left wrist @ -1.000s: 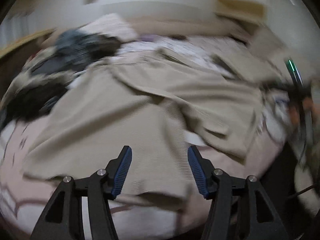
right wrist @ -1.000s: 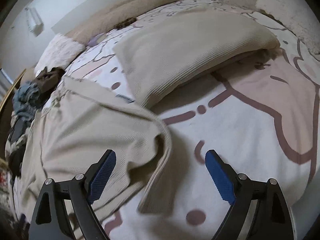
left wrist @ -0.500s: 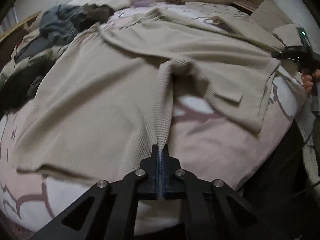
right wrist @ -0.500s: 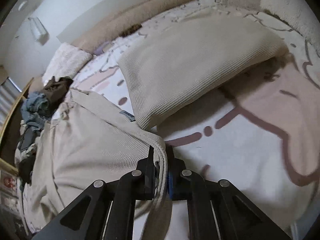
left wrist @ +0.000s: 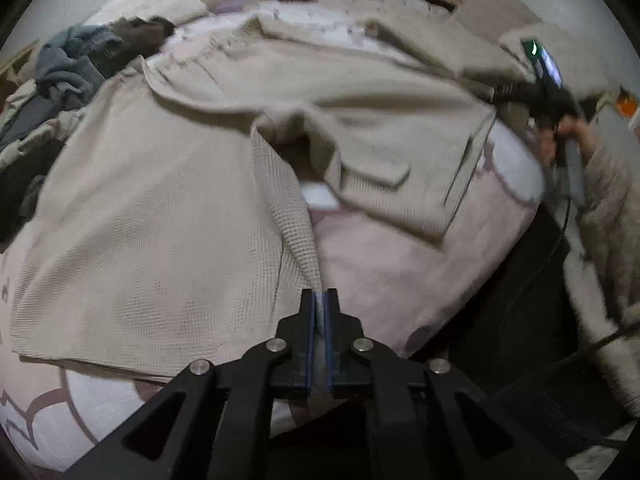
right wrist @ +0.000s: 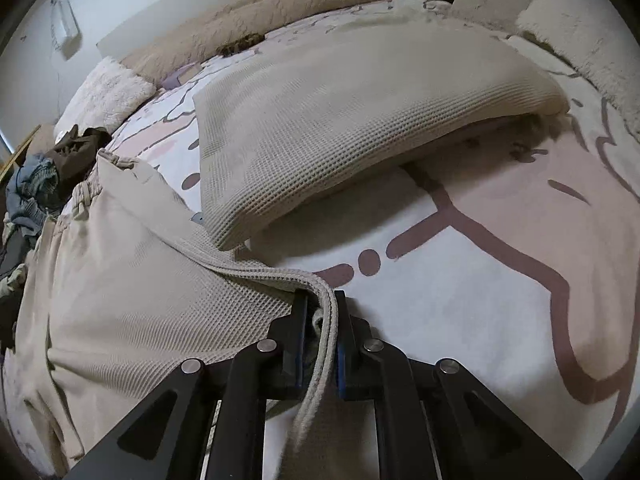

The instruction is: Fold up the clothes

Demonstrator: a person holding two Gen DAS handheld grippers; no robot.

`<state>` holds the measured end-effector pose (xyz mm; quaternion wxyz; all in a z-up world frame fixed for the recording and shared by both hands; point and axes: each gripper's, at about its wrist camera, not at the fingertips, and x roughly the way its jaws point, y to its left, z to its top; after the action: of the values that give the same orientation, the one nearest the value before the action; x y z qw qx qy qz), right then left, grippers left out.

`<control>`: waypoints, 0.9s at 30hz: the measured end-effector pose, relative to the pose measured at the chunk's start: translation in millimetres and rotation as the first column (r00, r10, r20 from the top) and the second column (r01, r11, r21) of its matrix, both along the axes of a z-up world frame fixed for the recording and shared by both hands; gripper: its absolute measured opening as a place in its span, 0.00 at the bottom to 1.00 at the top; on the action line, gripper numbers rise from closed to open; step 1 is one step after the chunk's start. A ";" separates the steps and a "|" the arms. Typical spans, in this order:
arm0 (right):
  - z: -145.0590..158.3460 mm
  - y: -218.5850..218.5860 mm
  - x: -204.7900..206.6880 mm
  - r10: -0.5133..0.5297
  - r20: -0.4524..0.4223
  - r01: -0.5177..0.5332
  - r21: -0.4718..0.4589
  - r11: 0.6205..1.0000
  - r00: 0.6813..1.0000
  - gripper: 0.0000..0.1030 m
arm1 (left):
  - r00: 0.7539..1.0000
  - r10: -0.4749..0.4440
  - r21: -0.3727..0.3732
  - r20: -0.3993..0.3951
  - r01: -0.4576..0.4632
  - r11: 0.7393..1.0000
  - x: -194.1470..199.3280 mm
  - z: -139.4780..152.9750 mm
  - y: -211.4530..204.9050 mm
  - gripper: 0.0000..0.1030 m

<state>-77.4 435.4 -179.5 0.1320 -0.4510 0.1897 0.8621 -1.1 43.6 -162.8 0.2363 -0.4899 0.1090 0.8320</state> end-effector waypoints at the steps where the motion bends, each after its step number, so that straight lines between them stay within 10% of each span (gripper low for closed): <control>1: -0.5 -0.8 0.4 0.006 0.000 -0.006 0.004 1.000 1.000 0.09 | 0.999 -0.018 0.014 -0.029 0.018 1.000 3.9 7.6 4.0 0.26; 3: -1.6 -2.3 2.3 0.005 -0.005 -0.005 0.008 1.000 1.000 0.09 | 0.995 -0.059 0.040 -0.079 0.063 0.997 9.7 19.6 13.4 0.65; 10: -3.4 -2.6 1.6 -0.010 -0.013 0.010 -0.019 1.000 1.000 0.09 | 0.985 -0.130 0.136 0.118 0.113 0.984 -18.3 -18.9 70.7 0.64; 20: -6.1 -3.9 0.9 -0.009 -0.029 0.008 -0.032 0.999 1.000 0.09 | 0.978 0.028 0.171 0.206 -0.064 0.983 -33.0 -26.9 62.0 0.06; 27: 25.8 -8.1 18.2 0.045 -0.033 -0.045 -0.002 0.999 0.998 0.09 | 0.970 -0.211 0.017 0.124 0.210 0.978 21.3 -10.1 82.9 0.04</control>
<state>-59.1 427.3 -153.7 0.1089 -0.4411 0.1828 0.8718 20.1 126.5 -172.9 0.3305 -0.5263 0.1435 0.7702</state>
